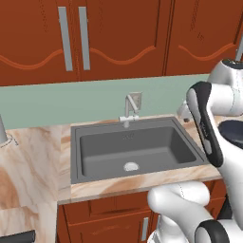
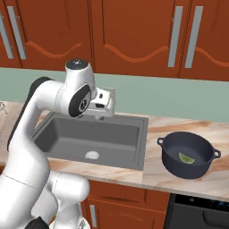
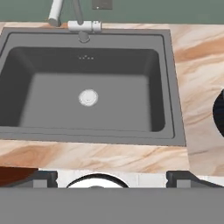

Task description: Dump the lemon wedge from the pot into the sink. Then turn on the water and wash the lemon wedge. Then turn off the water and put the lemon wedge back in the pot.

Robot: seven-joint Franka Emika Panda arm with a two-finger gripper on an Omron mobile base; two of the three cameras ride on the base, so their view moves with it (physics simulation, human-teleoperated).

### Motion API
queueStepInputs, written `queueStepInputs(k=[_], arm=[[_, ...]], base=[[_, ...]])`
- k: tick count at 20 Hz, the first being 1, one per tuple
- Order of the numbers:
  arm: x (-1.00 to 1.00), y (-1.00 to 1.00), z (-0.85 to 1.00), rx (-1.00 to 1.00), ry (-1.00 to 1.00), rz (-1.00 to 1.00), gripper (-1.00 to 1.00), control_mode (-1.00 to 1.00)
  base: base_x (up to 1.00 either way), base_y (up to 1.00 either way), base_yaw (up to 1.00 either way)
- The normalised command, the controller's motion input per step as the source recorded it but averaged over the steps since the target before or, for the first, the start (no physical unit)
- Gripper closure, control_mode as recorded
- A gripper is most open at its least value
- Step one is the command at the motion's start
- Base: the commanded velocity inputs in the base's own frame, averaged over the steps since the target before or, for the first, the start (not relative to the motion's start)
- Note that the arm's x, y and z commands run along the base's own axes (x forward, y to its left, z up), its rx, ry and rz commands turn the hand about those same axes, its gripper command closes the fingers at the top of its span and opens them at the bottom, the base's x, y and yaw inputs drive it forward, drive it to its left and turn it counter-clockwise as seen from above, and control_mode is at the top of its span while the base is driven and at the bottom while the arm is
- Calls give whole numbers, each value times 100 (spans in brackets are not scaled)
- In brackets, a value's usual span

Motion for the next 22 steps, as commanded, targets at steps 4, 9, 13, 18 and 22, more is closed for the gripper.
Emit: queueStepInputs(k=[4,9,13,18,22], arm=[[-29,-88,-5,0,-14,5,-100,-100],[-35,-81,0,-2,-11,4,-100,-100],[-35,-59,0,-6,-2,2,-100,-100],[-12,-52,0,-7,0,3,-100,-100],[0,-46,3,-5,0,6,-100,-100]], base=[[0,0,0],[0,0,0],[0,0,0],[0,0,0],[0,0,0]])
